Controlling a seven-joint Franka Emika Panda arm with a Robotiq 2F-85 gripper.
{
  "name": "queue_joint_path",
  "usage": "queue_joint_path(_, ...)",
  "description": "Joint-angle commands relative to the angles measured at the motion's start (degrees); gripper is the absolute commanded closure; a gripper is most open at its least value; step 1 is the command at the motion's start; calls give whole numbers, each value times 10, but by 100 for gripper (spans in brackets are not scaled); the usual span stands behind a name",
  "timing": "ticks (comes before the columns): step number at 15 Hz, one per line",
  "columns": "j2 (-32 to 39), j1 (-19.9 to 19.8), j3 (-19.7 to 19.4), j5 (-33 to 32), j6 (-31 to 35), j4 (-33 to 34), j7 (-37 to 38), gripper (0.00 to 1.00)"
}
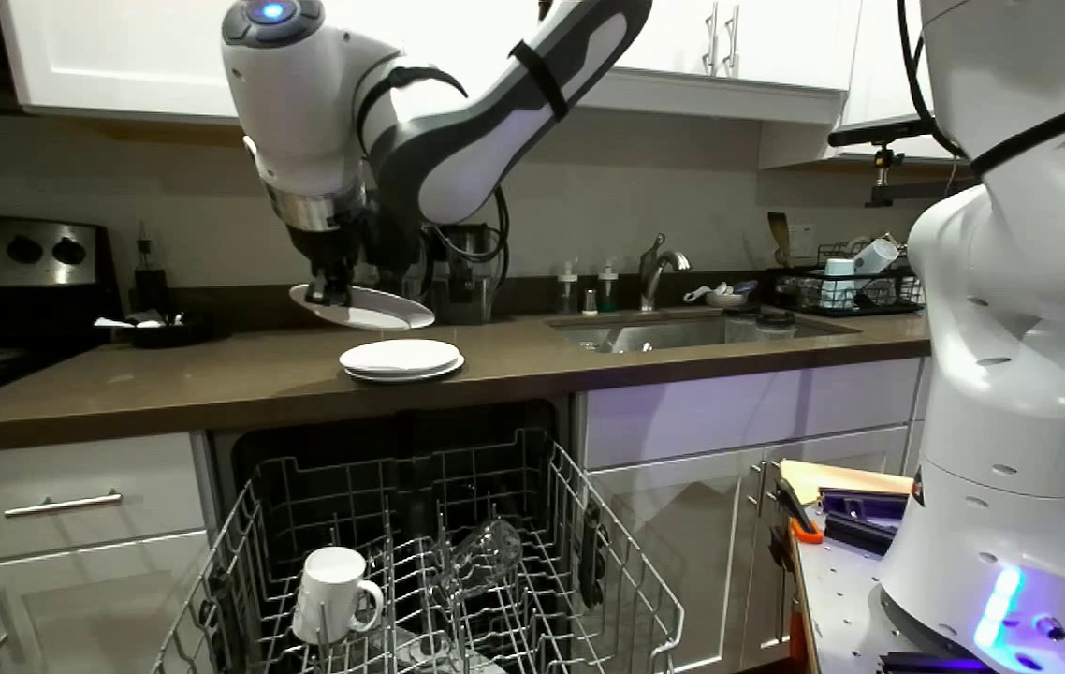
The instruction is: Remove the plate from the dishwasher and put it on the top of the white plate
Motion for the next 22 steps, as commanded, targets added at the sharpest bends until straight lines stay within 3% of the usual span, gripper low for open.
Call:
queue_joint_path(1,51,-5,-8,-23,-33,61,21,98)
queue_joint_path(13,151,-7,-48,-21,-66,169,35,98)
queue_joint_path(22,186,-21,-69,-16,-63,195,27,98)
